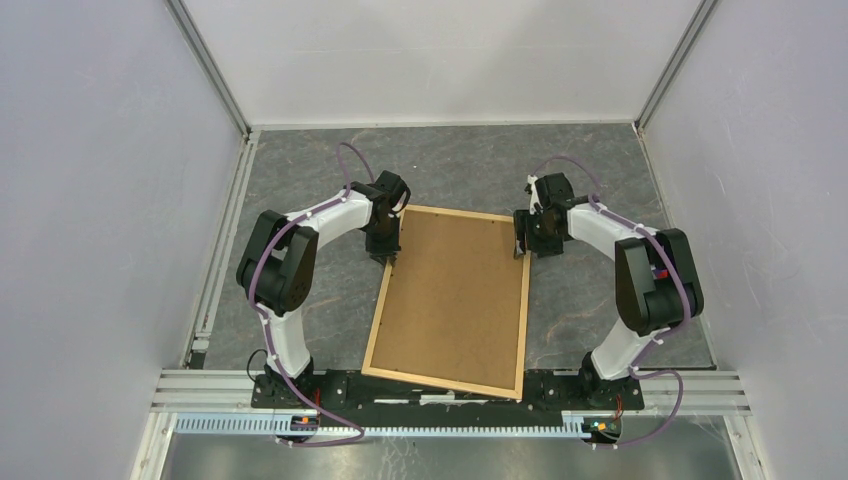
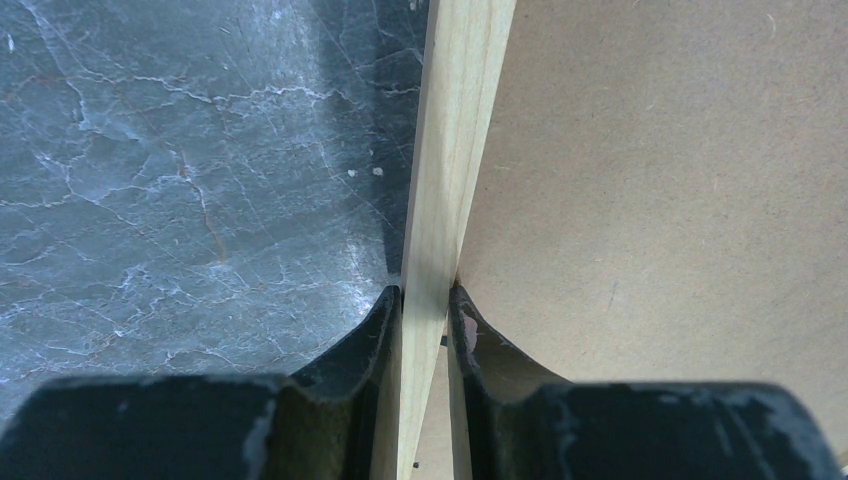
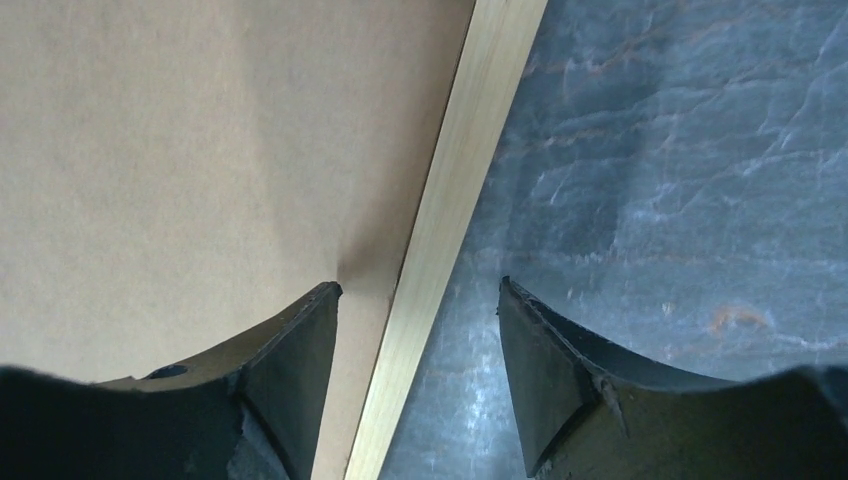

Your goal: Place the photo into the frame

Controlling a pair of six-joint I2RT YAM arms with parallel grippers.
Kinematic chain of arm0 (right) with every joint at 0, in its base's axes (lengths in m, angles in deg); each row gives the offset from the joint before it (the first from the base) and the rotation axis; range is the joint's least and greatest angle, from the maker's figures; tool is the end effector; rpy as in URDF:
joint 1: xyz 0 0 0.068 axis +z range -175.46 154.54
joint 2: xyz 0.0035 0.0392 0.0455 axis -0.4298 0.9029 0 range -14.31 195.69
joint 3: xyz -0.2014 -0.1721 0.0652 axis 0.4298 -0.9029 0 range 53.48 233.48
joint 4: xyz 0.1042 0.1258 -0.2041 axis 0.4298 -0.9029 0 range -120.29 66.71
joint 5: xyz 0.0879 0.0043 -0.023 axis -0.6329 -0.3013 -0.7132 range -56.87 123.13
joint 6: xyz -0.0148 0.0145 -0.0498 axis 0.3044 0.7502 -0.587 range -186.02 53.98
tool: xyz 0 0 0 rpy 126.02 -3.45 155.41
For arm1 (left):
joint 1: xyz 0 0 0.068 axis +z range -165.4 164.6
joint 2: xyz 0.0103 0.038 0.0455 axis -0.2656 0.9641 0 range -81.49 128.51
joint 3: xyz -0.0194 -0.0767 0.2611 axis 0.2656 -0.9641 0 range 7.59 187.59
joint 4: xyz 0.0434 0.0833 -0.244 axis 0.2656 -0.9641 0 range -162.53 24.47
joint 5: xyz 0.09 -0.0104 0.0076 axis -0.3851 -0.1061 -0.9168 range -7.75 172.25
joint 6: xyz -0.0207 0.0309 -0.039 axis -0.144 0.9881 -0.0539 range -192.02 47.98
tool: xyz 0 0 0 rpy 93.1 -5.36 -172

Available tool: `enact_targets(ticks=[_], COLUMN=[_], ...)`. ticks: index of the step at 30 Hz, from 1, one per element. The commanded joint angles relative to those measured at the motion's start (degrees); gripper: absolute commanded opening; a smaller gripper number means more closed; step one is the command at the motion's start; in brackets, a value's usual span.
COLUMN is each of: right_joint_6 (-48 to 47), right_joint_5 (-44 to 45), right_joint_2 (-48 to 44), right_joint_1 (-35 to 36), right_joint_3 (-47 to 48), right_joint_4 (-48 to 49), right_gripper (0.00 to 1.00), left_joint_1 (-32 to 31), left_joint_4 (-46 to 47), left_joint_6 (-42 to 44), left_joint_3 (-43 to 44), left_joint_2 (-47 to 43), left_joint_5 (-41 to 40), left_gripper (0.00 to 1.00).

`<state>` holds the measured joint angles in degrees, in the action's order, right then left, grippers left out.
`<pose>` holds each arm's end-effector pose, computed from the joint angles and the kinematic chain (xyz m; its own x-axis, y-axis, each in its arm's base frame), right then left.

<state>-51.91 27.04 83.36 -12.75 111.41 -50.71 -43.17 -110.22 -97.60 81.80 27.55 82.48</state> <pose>0.3156 0.0750 0.1638 -0.9350 0.0377 -0.3526 -0.0319 0.9814 0.1894 0.3198 -0.1686 0.1647 -0.9862 0.0312 -0.1625 0.0451 0.9956 -0.0821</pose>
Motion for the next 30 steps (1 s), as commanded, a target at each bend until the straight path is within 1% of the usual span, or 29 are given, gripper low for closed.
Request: enact_targets(ticks=[1,3,5,7,8,11,13,15,20,22,23,30], right_joint_6=[-2.10,-2.92,-3.37,-3.26,-3.14,-1.97,-1.48,-1.40,-1.42,-1.28,-1.16,0.09], right_joint_5=[1.22,4.51,8.39,12.11,13.04,14.18,14.35,13.64,12.06,11.97,12.27,13.55], right_joint_2=[-4.99,-5.98,-6.45,-6.07,-5.61,-4.09,-2.71,-1.03,1.75,2.31,2.86,2.96], right_joint_1=[-0.29,-0.17,0.23,0.69,0.81,1.00,1.31,1.73,4.25,5.02,5.20,5.21], right_joint_3=[4.69,5.23,4.92,5.41,5.66,7.17,8.32,8.99,11.04,11.54,11.77,9.98], right_joint_4=[-7.21,-9.23,-10.40,-11.43,-11.57,-10.87,-10.54,-10.17,-9.71,-9.78,-10.08,-10.58], right_gripper=[0.64,0.61,0.59,0.57,0.55,0.48,0.42,0.39,0.39,0.39,0.39,0.37], left_joint_1=[-0.63,-0.65,-0.57,-0.09,0.13,0.25,0.15,0.16,0.17,0.17,0.14,0.13], left_joint_4=[-0.83,-0.98,-1.72,-1.68,-0.19,4.54,5.02,6.11,7.36,9.00,9.27,9.28], left_joint_6=[1.77,1.15,-1.04,-6.36,-8.96,-15.67,-18.54,-21.04,-23.18,-24.35,-24.57,-22.64], left_joint_3=[-2.28,-2.85,-3.38,-5.08,-6.45,-9.96,-10.52,-11.80,-12.86,-13.97,-14.10,-14.71], left_joint_2=[0.76,0.72,0.41,-0.84,-2.11,-3.91,-3.96,-4.81,-6.64,-7.34,-7.19,-6.90], left_joint_5=[-1.58,-1.72,-1.59,-2.49,-2.01,-1.00,-1.56,-2.07,-1.63,-0.50,1.37,0.73], left_gripper=[0.02,0.02,0.02,0.02,0.02,0.02,0.02,0.02,0.02,0.02,0.02,0.02])
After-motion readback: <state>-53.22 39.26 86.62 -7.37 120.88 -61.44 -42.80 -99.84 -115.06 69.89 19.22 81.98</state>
